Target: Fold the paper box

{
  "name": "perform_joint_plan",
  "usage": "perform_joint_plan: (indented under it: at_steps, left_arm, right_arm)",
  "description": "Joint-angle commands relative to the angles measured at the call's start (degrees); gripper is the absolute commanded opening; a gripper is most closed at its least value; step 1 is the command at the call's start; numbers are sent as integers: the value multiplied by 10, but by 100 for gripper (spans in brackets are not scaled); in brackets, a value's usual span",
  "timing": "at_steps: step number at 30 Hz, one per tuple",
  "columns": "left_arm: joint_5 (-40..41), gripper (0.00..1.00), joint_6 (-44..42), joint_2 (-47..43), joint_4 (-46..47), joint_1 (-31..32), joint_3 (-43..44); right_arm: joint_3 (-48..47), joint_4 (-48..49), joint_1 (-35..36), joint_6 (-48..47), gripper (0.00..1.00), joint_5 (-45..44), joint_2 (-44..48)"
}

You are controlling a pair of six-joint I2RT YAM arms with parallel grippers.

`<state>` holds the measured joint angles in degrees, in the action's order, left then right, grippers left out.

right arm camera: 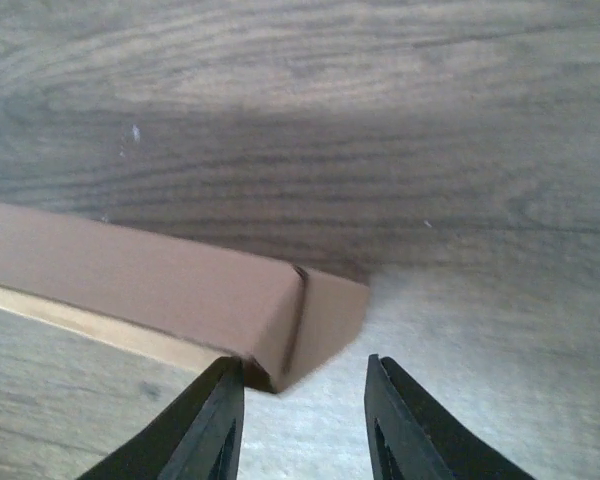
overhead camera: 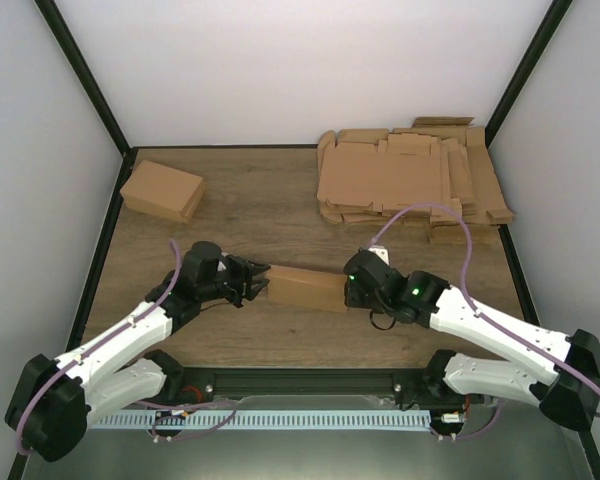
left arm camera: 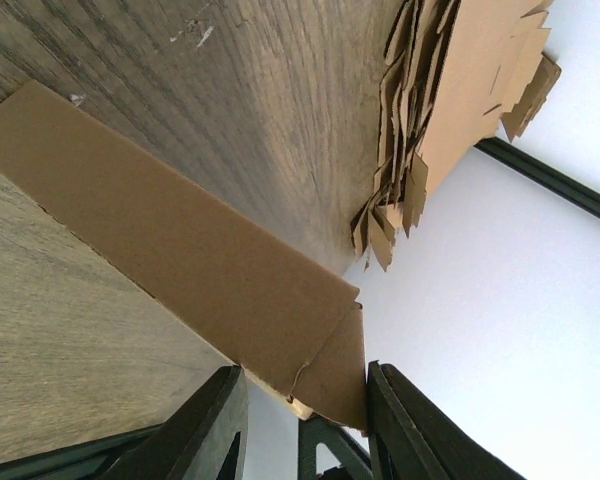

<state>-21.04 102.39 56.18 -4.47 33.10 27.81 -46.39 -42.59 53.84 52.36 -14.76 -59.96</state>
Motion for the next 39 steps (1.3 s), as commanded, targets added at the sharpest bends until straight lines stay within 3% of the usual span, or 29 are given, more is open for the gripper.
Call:
perform_joint_plan:
  at_steps: [1, 4, 16, 20, 24, 27, 31, 36, 39]
  left_arm:
    - [20, 35, -12, 1, -43, 1, 4]
    - [22, 35, -15, -2, -47, 1, 4]
    - [28, 33, -22, -15, -66, 2, 3]
    - [33, 33, -25, -21, -76, 2, 2]
    - [31, 33, -28, -23, -79, 2, 1]
    - [32, 33, -29, -25, -82, 3, -1]
    - [34, 32, -30, -27, -84, 3, -1]
    - [35, 32, -31, -27, -85, 3, -1]
    - [35, 32, -32, -24, -85, 4, -1]
  right_arm:
    - [-13, -92, 5, -21, 44, 18, 29]
    - [-23, -94, 5, -11, 57, 9, 51]
    - [-104, -76, -4, -10, 62, 28, 49]
    - [-108, -61, -45, 5, 51, 89, 47]
    - [-90, -54, -70, 14, 25, 156, 35]
    - [-60, -38, -70, 8, 12, 209, 35]
    - [-19, 2, -70, -26, 15, 298, 51]
    - [-11, -21, -70, -60, 15, 288, 74]
    - [-13, -32, -70, -84, 9, 299, 65]
